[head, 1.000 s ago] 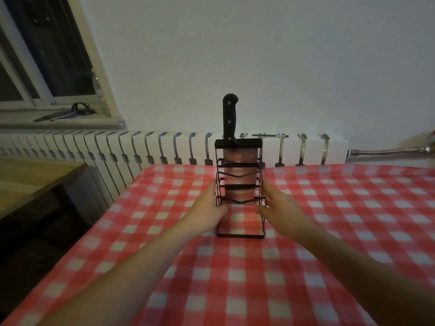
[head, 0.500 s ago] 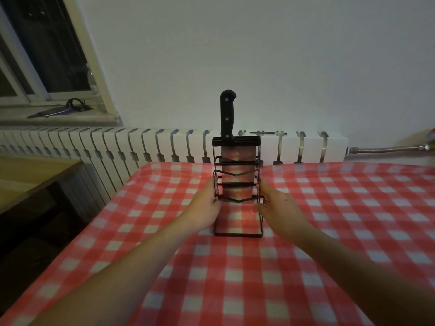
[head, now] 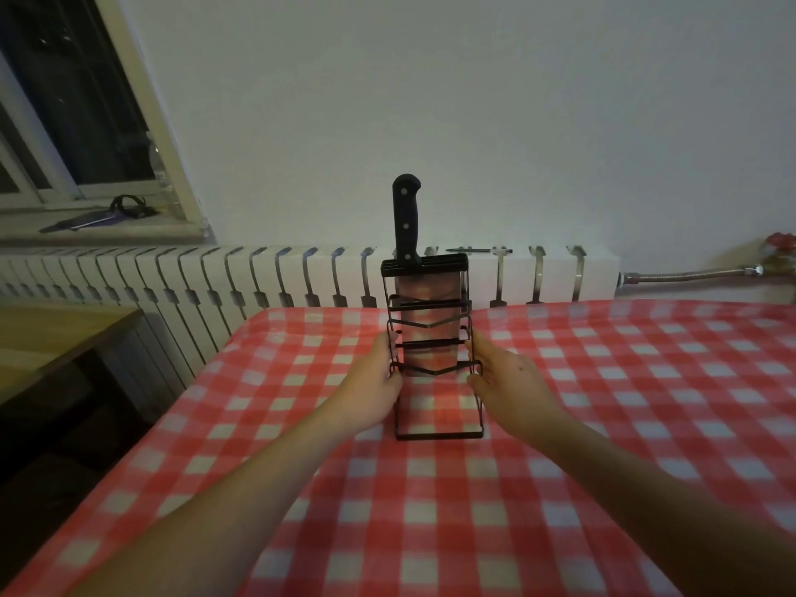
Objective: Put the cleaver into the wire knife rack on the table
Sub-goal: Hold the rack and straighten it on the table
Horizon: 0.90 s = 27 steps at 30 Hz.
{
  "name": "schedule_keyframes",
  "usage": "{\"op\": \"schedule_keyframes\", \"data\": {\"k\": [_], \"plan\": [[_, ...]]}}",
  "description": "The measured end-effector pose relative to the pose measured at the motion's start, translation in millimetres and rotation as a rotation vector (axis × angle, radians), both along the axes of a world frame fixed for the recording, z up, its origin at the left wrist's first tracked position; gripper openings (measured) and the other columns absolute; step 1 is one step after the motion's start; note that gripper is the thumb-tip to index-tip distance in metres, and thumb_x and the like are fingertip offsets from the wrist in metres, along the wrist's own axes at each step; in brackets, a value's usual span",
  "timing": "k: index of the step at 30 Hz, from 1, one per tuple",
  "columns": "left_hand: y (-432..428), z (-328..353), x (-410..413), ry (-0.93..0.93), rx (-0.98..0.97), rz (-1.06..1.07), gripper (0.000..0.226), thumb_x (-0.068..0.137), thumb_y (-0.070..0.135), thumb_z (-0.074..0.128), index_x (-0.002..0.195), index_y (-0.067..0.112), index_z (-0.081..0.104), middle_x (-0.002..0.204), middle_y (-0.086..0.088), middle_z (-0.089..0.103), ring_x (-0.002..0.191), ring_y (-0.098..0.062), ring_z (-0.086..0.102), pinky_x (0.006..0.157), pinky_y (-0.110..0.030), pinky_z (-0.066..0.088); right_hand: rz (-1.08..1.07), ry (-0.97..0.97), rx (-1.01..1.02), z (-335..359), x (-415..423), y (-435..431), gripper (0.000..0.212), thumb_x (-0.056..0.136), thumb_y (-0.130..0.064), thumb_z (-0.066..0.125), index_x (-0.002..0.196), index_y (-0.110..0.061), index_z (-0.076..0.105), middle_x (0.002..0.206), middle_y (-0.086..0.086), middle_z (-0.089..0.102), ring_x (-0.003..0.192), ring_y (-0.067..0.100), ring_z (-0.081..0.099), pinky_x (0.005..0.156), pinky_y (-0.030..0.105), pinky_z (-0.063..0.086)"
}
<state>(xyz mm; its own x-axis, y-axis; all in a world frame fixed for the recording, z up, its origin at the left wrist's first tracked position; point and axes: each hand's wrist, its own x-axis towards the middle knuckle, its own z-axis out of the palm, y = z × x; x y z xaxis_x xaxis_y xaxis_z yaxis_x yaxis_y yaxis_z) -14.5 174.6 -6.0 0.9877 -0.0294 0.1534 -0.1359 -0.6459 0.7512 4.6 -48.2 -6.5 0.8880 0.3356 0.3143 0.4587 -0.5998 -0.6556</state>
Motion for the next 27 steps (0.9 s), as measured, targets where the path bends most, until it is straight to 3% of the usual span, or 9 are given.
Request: {"op": "schedule_keyframes", "data": {"k": [2,5,8,11,16,20,24,27], "plan": [[-3,2,1,-0.014,-0.003,-0.014,0.057,0.091,-0.001,0.045,0.143,0.021,0.038,0.128,0.012,0.06,0.115,-0.005,0.057,0.076,0.0,0.039,-0.008,-0.003,0.007,0,0,-3,0.046,0.093,-0.01,0.055,0.136,-0.024,0.045,0.088,-0.004,0.068,0.059,-0.001,0.058,0.048,0.016,0.046],[-11,5,1,-0.037,-0.015,-0.054,0.059,0.09,-0.004,0.044,0.142,0.024,0.037,0.124,0.022,0.055,0.122,-0.003,0.052,0.083,-0.006,0.042,-0.02,0.021,0.026,2,1,-10,0.047,0.094,-0.009,0.055,0.137,-0.024,0.043,0.085,0.001,0.069,0.062,0.014,0.064,0.052,0.028,0.054],[-21,6,5,-0.071,-0.022,-0.09,0.059,0.088,-0.007,0.046,0.14,0.02,0.04,0.133,0.007,0.058,0.126,-0.007,0.052,0.098,-0.012,0.038,-0.028,0.011,0.03,3,0,-19,0.047,0.094,-0.009,0.054,0.137,-0.026,0.043,0.088,0.002,0.069,0.066,0.016,0.066,0.055,0.032,0.057],[-30,5,7,-0.08,-0.019,-0.099,0.059,0.088,-0.006,0.047,0.142,0.018,0.039,0.131,0.006,0.059,0.121,-0.008,0.054,0.091,-0.004,0.037,-0.039,0.008,0.032,4,-2,-29,0.057,0.095,-0.009,0.054,0.145,-0.031,0.036,0.104,0.005,0.07,0.087,0.021,0.069,0.068,0.036,0.058],[-47,7,11,-0.07,-0.04,-0.135,0.061,0.09,-0.003,0.045,0.144,0.024,0.036,0.134,0.007,0.058,0.121,-0.007,0.056,0.094,-0.016,0.042,-0.073,-0.002,0.019,4,3,-45,0.059,0.095,-0.009,0.053,0.145,-0.035,0.036,0.079,-0.003,0.065,0.053,0.008,0.055,0.044,0.019,0.043],[-61,6,17,-0.073,-0.042,-0.156,0.061,0.088,-0.002,0.046,0.141,0.028,0.038,0.126,0.021,0.057,0.115,0.003,0.056,0.086,-0.003,0.039,-0.09,-0.017,0.032,6,5,-60,0.057,0.095,-0.009,0.053,0.145,-0.031,0.037,0.075,-0.011,0.059,0.05,0.0,0.054,0.042,0.013,0.039],[-73,6,22,-0.086,-0.042,-0.176,0.061,0.09,-0.002,0.048,0.145,0.022,0.037,0.133,0.011,0.058,0.124,-0.003,0.053,0.097,-0.01,0.039,-0.105,-0.012,0.031,6,6,-71,0.059,0.095,-0.009,0.053,0.146,-0.034,0.037,0.074,-0.007,0.061,0.049,0.003,0.053,0.041,0.013,0.039],[-82,6,24,-0.076,-0.039,-0.186,0.061,0.091,0.0,0.049,0.145,0.024,0.036,0.13,0.013,0.058,0.118,0.0,0.054,0.089,-0.003,0.038,-0.131,-0.008,0.016,6,6,-80,0.06,0.096,-0.011,0.053,0.148,-0.033,0.032,0.088,-0.004,0.067,0.059,0.006,0.06,0.043,0.016,0.044]]}}
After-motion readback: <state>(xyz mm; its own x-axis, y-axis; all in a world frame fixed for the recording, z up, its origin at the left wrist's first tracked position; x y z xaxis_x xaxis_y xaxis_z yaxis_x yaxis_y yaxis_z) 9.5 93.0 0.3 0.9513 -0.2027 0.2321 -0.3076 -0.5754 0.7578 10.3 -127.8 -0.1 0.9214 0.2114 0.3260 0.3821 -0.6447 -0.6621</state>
